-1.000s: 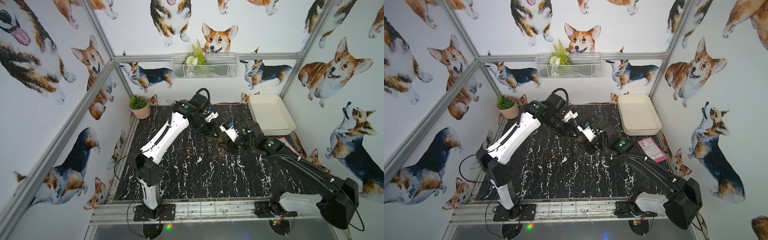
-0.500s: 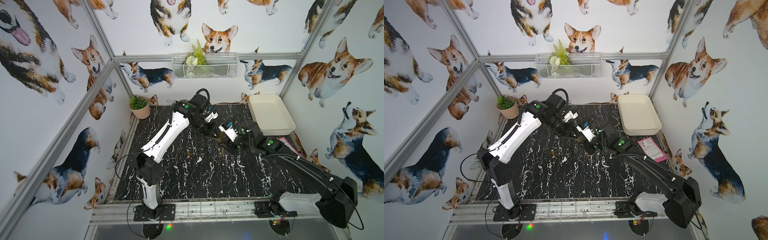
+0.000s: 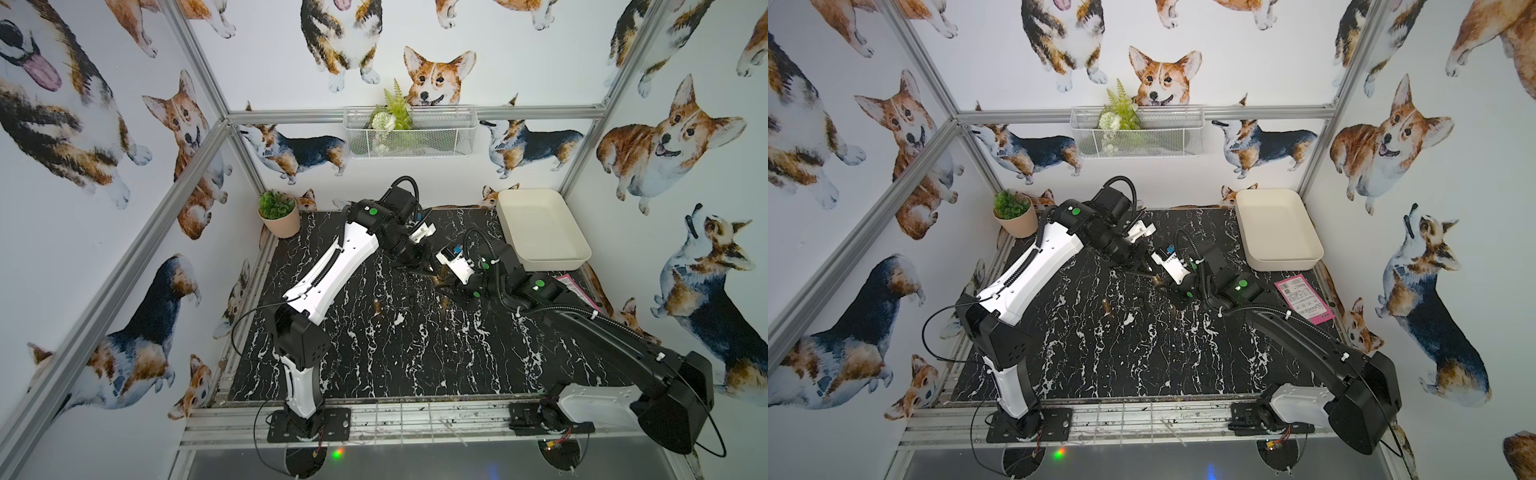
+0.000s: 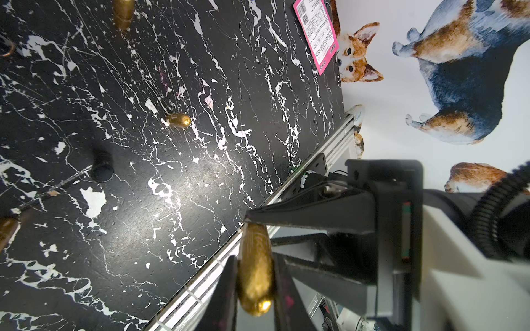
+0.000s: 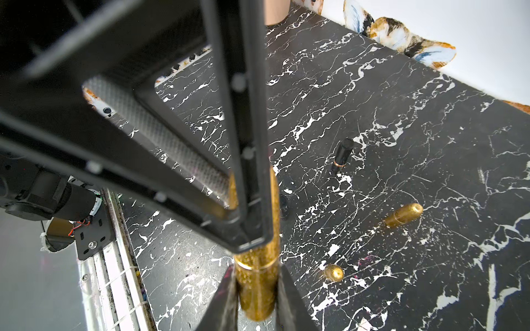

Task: Open the lipstick cap
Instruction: Open the cover of the lipstick.

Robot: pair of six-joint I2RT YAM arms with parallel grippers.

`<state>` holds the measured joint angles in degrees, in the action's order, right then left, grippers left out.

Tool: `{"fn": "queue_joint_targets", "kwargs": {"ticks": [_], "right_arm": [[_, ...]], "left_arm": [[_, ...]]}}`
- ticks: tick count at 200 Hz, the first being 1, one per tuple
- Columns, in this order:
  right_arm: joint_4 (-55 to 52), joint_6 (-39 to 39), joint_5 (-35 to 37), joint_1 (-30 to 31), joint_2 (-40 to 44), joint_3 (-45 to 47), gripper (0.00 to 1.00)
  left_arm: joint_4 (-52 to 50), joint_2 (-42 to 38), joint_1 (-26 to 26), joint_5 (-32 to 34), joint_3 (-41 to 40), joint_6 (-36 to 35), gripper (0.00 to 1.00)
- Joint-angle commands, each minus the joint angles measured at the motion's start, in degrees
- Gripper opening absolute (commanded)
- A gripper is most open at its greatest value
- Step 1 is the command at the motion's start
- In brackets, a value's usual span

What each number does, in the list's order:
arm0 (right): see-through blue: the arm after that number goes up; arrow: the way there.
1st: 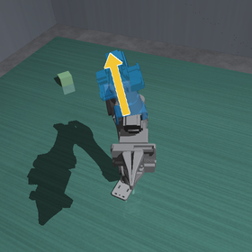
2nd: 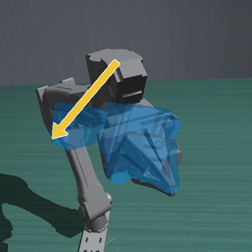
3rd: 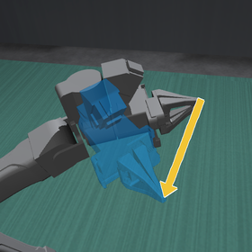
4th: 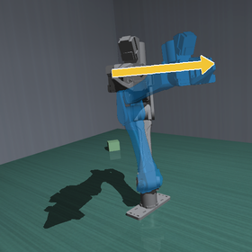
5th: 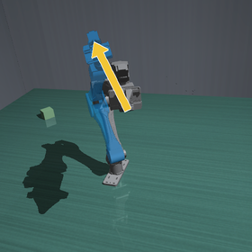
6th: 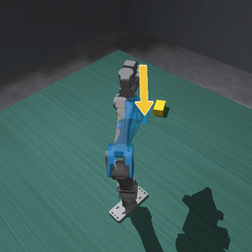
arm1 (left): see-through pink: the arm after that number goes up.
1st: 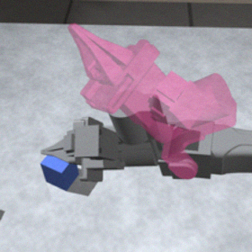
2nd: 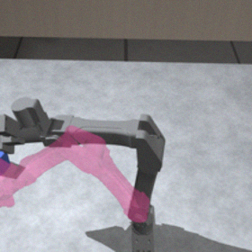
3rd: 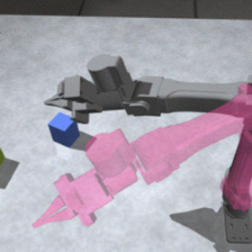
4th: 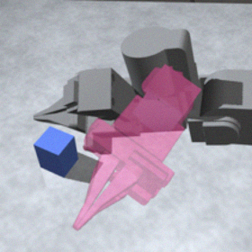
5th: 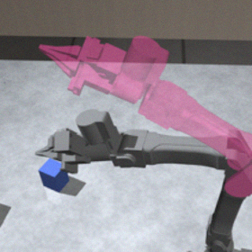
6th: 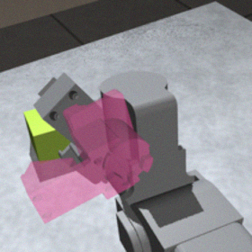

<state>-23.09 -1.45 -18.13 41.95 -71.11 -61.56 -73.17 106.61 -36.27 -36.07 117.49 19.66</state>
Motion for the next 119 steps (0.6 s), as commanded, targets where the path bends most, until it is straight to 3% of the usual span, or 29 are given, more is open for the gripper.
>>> {"fn": "queue_joint_targets", "kwargs": {"ticks": [1,27,40,119], "right_arm": [[-0.6,-0.6,-1.8,0.1,-0.5,-0.5,0.21],[-0.8,-0.4,-1.9,0.3,-0.7,-0.6,0.12],[-1.0,-0.1,-2.1,0.4,-0.7,-0.5,0.00],[-2.2,0.5,0.2,2.4,0.8,2.0,0.00]], "left_arm": [[1.6,-0.2,0.1,-1.7,-0.1,-0.3,0.00],[1.4,-0.6,0.2,-0.6,-0.1,-0.5,0.00],[1.3,-0.9,0.6,-0.7,0.1,-0.5,0.00],[1.4,-1.6,3.7,0.0,2.7,-0.3,0.00]]}}
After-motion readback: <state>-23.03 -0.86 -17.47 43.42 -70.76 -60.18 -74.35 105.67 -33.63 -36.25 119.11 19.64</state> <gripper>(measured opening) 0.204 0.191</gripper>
